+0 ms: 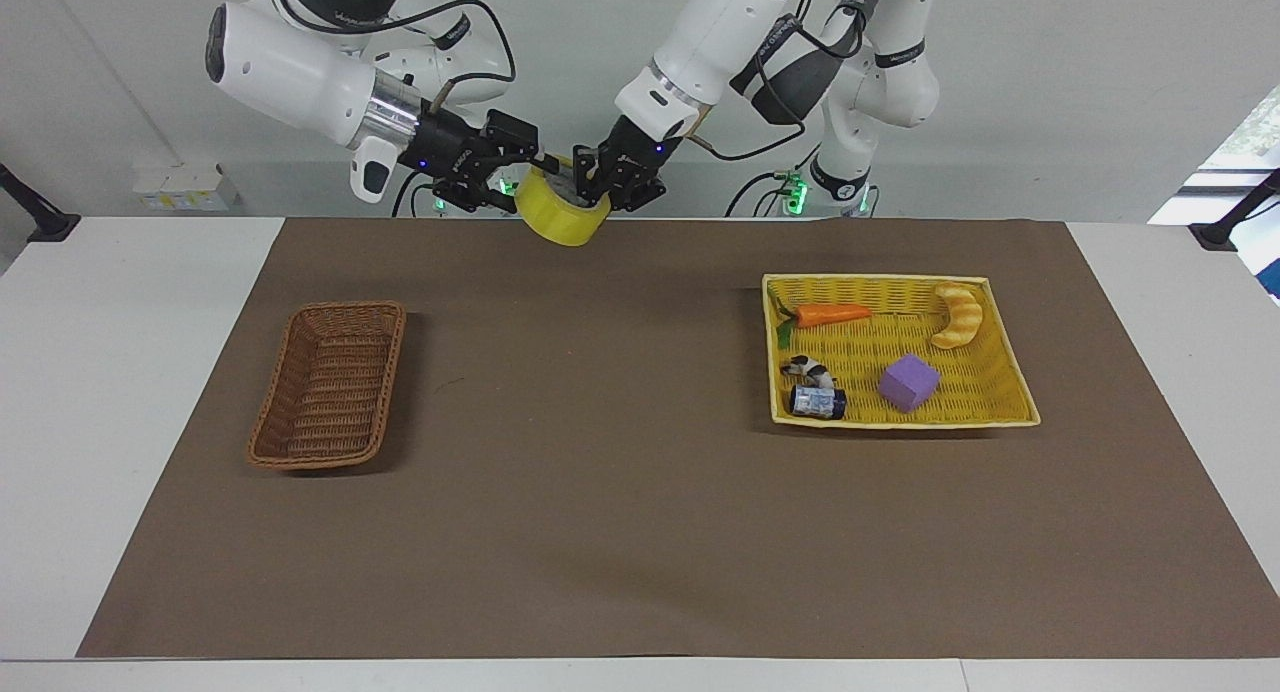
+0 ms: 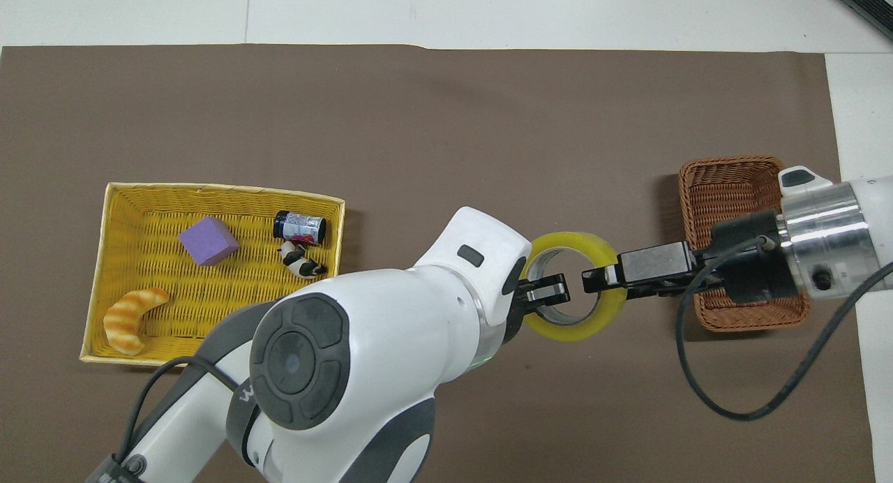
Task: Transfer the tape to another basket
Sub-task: 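Grasp the tape rim with the right gripper and open the left gripper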
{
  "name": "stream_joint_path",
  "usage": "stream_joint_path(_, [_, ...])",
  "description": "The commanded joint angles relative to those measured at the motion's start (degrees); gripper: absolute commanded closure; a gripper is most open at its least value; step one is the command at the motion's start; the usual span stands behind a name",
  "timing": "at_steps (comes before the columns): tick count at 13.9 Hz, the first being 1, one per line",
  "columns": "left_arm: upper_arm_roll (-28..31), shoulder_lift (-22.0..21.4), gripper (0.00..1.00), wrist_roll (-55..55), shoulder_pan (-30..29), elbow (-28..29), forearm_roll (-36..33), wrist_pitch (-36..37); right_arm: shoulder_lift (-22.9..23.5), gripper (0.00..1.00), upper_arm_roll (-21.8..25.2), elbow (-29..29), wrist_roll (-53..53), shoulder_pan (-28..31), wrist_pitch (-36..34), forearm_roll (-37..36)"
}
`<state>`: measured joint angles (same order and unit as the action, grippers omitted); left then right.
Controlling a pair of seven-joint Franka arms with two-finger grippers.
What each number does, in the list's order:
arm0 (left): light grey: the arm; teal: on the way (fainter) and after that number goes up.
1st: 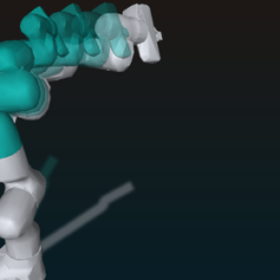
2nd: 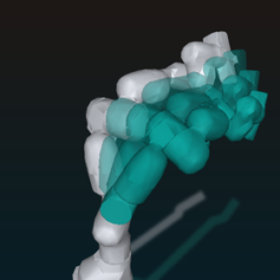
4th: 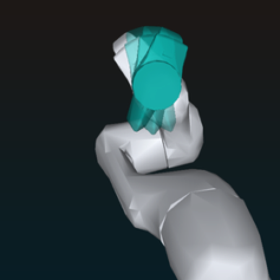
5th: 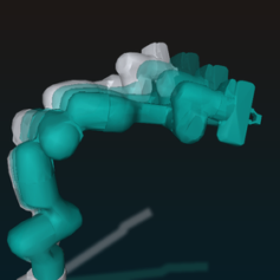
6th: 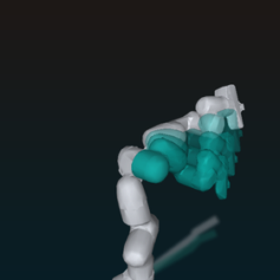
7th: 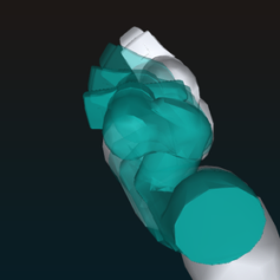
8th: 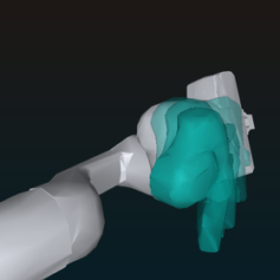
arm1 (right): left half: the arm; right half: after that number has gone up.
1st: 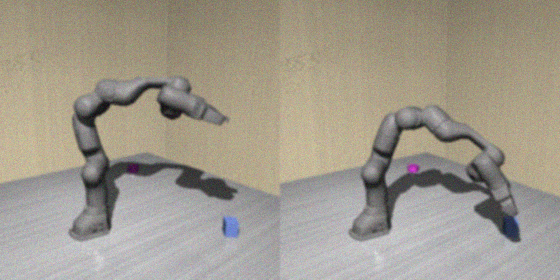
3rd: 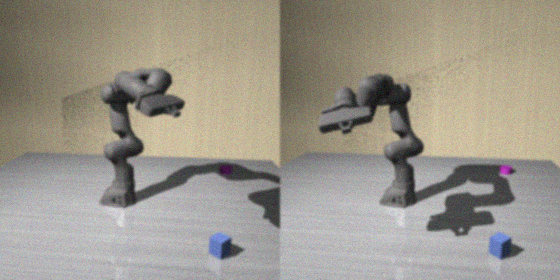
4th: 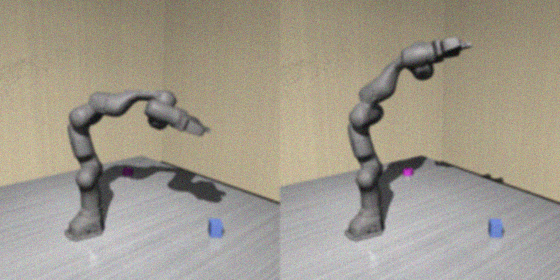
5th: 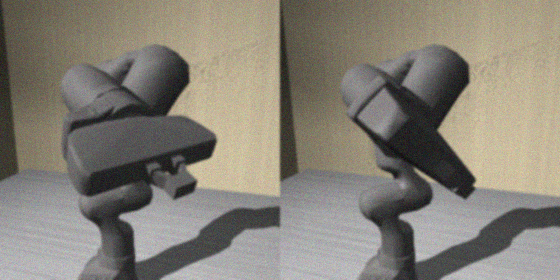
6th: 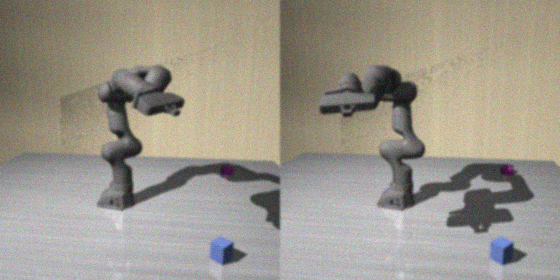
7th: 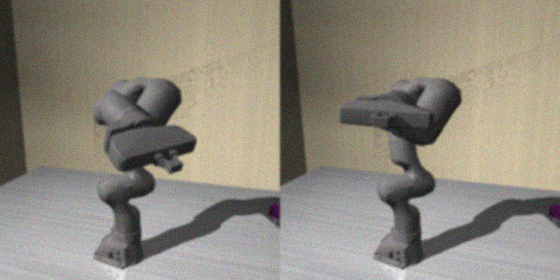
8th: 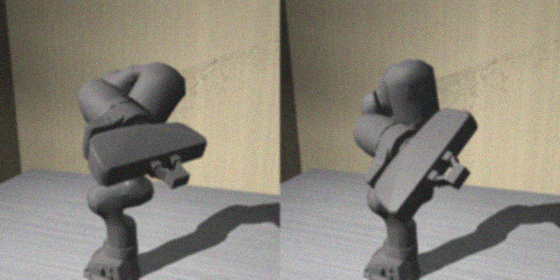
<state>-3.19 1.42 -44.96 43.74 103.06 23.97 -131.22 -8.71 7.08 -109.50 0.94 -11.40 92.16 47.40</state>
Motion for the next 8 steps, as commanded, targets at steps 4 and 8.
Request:
stream_joint_path(4, [0.47, 0.25, 1.00, 0.66, 0.99, -0.93, 1.52, -2.89, -1.58, 0.95, -0.23, -0.54, -2.51, -0.02, 0.13, -4.07])
stream_joint_path(8, [0.55, 0.08, 0.00, -0.21, 0.82, -0.85, 1.78, -3.00, -1.05, 1.00, -0.23, 2.09, -7.36, -0.29, -0.05, -7.50])
